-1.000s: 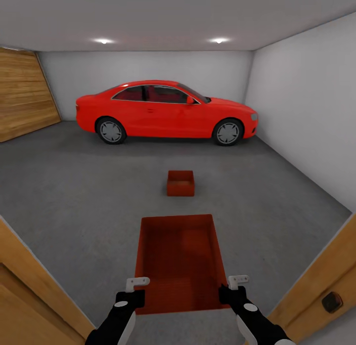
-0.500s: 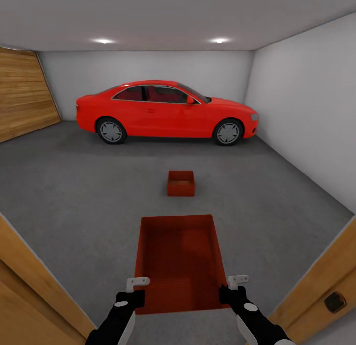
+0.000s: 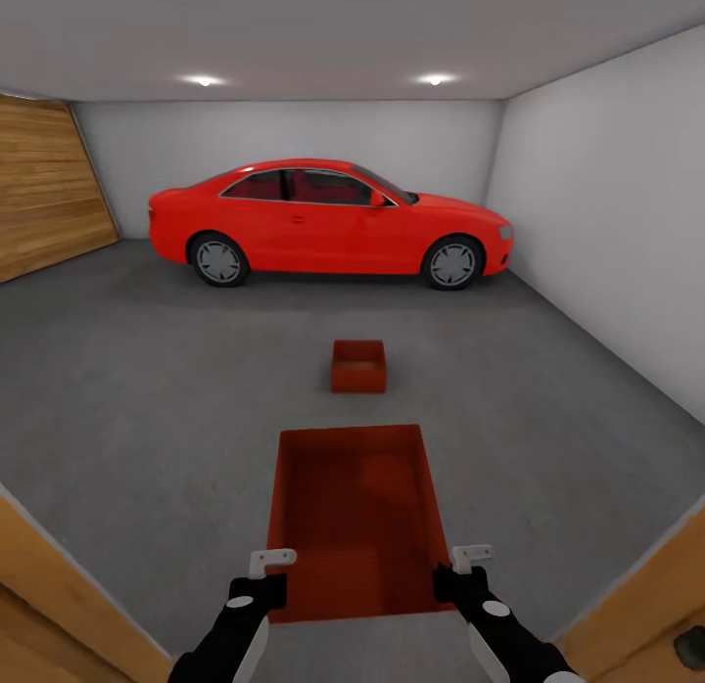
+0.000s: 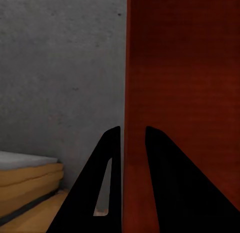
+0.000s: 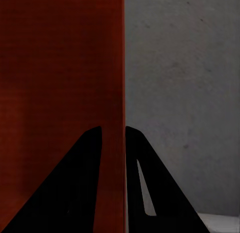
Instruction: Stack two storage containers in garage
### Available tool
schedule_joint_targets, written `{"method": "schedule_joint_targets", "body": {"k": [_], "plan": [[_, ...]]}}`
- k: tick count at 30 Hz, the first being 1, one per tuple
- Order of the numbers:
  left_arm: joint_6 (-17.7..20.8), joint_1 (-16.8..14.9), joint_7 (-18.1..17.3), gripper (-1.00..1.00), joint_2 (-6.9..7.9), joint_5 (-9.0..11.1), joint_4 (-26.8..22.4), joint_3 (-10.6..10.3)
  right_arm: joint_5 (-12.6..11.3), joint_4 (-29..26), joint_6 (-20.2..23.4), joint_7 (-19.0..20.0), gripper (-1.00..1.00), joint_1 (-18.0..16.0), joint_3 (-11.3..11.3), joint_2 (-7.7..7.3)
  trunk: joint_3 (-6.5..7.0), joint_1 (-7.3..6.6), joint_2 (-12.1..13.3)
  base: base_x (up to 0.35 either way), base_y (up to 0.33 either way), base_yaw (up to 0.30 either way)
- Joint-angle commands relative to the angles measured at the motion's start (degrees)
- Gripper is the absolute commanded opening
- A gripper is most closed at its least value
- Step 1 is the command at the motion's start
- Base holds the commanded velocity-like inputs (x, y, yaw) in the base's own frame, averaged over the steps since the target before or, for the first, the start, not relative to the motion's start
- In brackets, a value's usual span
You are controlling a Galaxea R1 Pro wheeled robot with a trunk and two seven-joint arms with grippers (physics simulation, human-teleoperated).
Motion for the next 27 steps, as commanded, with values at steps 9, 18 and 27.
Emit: {"method": "schedule_joint_targets", "body": {"k": [9, 18, 27], "plan": [[0.41, -0.1, 0.15, -1.0, -0.08, -1.17, -0.63, 0.2, 1.36, 0.23, -0.21, 0.68, -1.0, -0.01, 3.01, -0.06, -0.12, 0.06, -0.12, 0.269, 0.0, 0.0], [0.41, -0.09, 0.15, -1.0, -0.08, -1.17, -0.61, 0.2, 1.3, 0.23, -0.21, 0.68, -1.0, -0.01, 2.96, -0.06, -0.12, 0.06, -0.12, 0.02, 0.0, 0.0], [0.14, -0.05, 0.16, -1.0, -0.08, -0.34, -0.61, 0.41, -0.22, 0.09, -0.54, 0.02, -1.0, -0.09, 0.17, 0.24, -0.12, 0.06, -0.12, 0.0, 0.0, 0.0]]}}
